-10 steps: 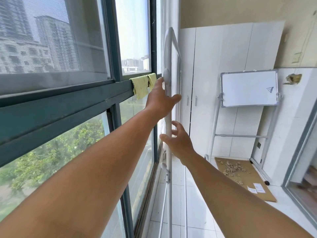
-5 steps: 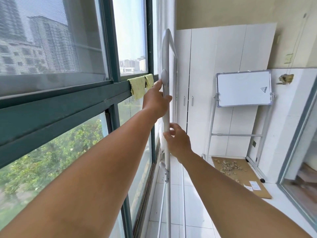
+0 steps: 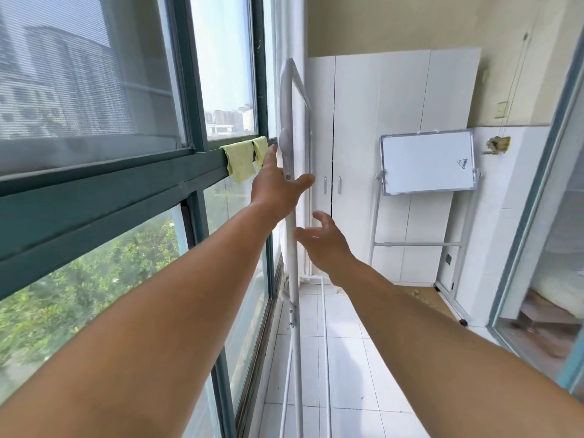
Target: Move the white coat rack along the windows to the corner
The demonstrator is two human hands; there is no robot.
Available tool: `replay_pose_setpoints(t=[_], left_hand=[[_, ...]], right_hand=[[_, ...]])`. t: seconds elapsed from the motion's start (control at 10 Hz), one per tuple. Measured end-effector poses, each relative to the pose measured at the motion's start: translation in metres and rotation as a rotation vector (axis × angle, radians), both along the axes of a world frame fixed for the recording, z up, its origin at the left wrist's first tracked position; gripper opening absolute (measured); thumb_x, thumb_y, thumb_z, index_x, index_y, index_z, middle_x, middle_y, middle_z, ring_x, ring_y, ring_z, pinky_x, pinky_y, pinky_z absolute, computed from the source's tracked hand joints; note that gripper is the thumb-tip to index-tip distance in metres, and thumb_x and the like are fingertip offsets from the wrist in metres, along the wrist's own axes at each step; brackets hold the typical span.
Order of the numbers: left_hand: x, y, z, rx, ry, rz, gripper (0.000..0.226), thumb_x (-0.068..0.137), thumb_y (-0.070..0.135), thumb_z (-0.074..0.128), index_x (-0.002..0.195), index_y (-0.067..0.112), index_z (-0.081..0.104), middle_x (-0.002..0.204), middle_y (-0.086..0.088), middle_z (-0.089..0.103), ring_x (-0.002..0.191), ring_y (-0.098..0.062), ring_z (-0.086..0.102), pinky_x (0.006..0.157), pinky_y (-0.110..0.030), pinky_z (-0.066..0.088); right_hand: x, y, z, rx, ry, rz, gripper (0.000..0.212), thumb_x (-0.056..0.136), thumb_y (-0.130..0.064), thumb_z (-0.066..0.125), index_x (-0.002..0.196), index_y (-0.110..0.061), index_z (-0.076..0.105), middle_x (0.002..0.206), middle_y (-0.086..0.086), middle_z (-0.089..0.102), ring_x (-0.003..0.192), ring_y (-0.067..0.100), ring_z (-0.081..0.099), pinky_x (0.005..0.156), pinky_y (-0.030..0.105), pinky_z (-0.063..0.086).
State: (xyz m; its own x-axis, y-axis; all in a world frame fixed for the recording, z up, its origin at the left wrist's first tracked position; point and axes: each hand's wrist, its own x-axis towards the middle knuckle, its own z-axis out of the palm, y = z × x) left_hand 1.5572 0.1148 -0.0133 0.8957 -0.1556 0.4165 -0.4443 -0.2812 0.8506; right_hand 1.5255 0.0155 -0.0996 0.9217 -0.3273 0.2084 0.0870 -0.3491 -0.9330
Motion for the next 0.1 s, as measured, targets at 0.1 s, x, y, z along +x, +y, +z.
replay_pose_setpoints(t=[0.1], left_hand=[[-0.0118, -0.0007, 0.0008, -0.051, 0.006, 0.051, 0.089, 0.080, 0.038, 0.069, 0.149, 0.028, 0.014, 0.133, -0.006, 0.053, 0.110, -0.021, 0.053, 0.086, -0.032, 0.040]], right_hand=[[-0.0131, -0.0096, 0.0095, 0.041, -0.015, -0.033, 0.066, 0.080, -0.038, 0.057, 0.139, -0.024, 0.031, 0.081, -0.001, 0.067, 0.060, 0.003, 0.053, 0.058, 0.021, 0.044]])
